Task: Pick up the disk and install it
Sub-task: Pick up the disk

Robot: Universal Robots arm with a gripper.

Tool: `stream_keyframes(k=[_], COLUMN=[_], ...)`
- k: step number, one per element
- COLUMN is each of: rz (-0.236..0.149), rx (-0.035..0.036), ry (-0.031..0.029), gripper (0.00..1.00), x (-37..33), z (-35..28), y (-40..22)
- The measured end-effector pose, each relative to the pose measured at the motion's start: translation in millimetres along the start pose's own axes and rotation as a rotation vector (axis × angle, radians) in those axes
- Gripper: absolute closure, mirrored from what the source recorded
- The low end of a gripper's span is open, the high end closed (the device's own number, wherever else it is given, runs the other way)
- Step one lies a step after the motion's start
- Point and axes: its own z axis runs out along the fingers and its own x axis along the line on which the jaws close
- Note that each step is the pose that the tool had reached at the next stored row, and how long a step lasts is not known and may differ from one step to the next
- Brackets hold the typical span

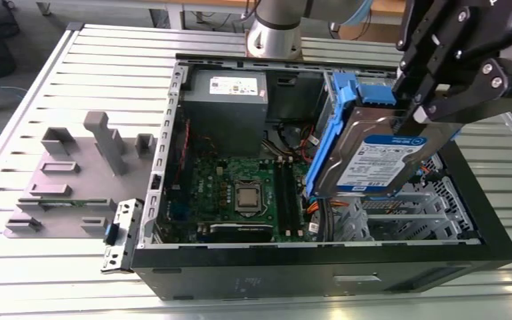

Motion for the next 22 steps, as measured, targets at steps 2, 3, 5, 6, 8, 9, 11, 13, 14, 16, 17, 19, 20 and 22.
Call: stream_keyframes(k=[2,3,5,6,8,9,11,13,14,16,17,19,20,22], rz=[0.000,0.000,0.000,0.000,0.000,0.000,0.000,0.000,0.000,0.000,0.000,0.000,0.000,0.000], rx=[-0.0003,-0.0004,-0.0006,-0.0007,-0.0008,-0.0009,-0.0011,-0.0014,-0.0014,-0.0016,-0.0018,-0.0019,-0.0019,-0.0019], ry=[0.0000,0.0001,0.0001,0.0001,0.0001,0.0002,0.0001,0.0002,0.0002,0.0002,0.0002,0.0002,0.0002,0.0002], gripper=[0.65,0.65,0.65,0.65,0.65,0.65,0.65,0.65,0.65,0.65,0.65,0.65,0.65,0.65], x=[-0.3,-0.4,-0.7,-0.8,-1.1,-1.2,-1.5,-1.8,-2.0,-2.3,-2.4,-2.7,-2.8,-3.0], z=[0.2,0.2,0.4,0.5,0.8,0.8,1.1,1.4,1.5,1.7,1.9,2.2,2.3,2.7], y=[-7.1,-10.3,-16.4,-19.3,-25.5,-28.7,-35.7,-42.7,-46.1,-52.8,-56.2,-62.4,-65.4,-70.7])
